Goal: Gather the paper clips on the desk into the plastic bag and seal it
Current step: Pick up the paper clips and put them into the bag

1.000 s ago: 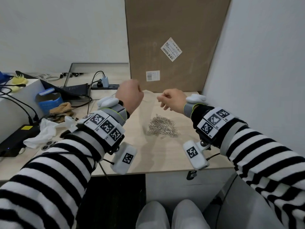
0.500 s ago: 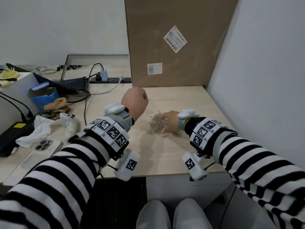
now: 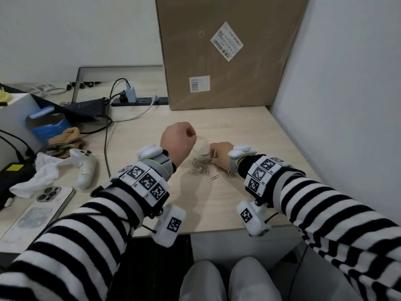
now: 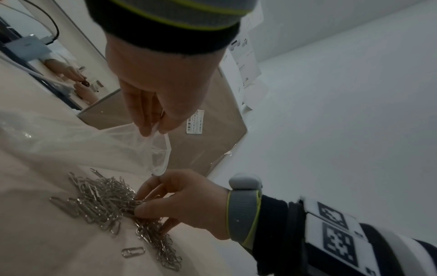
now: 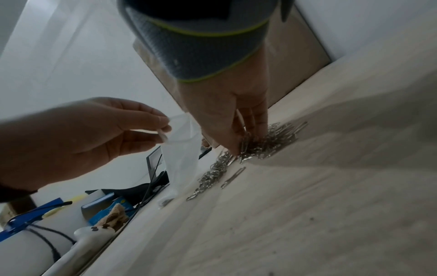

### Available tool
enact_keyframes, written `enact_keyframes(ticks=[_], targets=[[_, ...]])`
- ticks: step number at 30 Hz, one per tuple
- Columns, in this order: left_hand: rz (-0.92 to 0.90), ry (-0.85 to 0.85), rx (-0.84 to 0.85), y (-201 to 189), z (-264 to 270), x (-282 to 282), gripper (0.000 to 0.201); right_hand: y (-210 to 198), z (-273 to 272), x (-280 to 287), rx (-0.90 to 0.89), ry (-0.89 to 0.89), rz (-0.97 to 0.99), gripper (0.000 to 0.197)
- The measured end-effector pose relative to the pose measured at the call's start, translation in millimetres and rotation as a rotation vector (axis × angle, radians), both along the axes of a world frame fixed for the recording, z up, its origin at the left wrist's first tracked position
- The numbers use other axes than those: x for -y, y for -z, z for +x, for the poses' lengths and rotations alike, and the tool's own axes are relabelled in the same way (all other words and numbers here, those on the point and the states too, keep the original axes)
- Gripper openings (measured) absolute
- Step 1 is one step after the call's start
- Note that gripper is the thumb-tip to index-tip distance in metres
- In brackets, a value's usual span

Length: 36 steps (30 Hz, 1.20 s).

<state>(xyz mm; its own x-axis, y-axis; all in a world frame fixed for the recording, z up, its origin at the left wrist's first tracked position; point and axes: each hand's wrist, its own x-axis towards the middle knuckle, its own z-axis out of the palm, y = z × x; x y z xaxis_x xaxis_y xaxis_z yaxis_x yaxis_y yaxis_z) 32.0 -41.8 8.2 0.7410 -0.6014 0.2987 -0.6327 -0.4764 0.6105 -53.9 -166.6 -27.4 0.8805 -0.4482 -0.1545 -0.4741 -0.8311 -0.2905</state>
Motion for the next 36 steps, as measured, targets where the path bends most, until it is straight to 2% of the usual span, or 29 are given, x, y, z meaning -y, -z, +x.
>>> enact_keyframes(ticks=[6,9,11,14,16,18,23,27,30,32,36], targets=[[-0.017,0.004,-0.128,9,-1,-1,0.007,3,-6,13,0.248,0.280,0.196,0.010],[-0.038,0.000,-0.187,9,-2,0,0.012,2,-11,20,0.406,0.422,0.493,0.008],[-0.059,-0.007,-0.224,8,-4,0,0.015,0,-14,23,0.506,0.486,0.620,0.009],[-0.098,-0.015,-0.279,6,-8,1,0.014,-8,-14,25,0.670,0.491,0.728,0.012],[-0.129,-0.022,-0.321,4,-9,1,0.015,-18,-14,23,0.739,0.468,0.782,0.005],[-0.162,-0.030,-0.374,3,-10,3,0.019,-26,-12,20,0.767,0.422,0.794,0.013],[-0.235,-0.033,-0.452,-4,-15,5,0.019,-45,-5,7,0.706,0.320,0.719,0.020],[-0.269,-0.032,-0.467,-7,-19,6,0.019,-52,0,0,0.548,0.309,0.615,0.015],[-0.271,-0.031,-0.478,-5,-19,6,0.019,-61,7,-5,0.455,0.303,0.566,0.004],[-0.277,-0.032,-0.495,-5,-19,7,0.018,-67,12,-7,0.395,0.294,0.527,0.012],[-0.326,-0.067,-0.555,-9,-17,11,0.019,-74,23,-4,0.300,0.216,0.479,0.008]])
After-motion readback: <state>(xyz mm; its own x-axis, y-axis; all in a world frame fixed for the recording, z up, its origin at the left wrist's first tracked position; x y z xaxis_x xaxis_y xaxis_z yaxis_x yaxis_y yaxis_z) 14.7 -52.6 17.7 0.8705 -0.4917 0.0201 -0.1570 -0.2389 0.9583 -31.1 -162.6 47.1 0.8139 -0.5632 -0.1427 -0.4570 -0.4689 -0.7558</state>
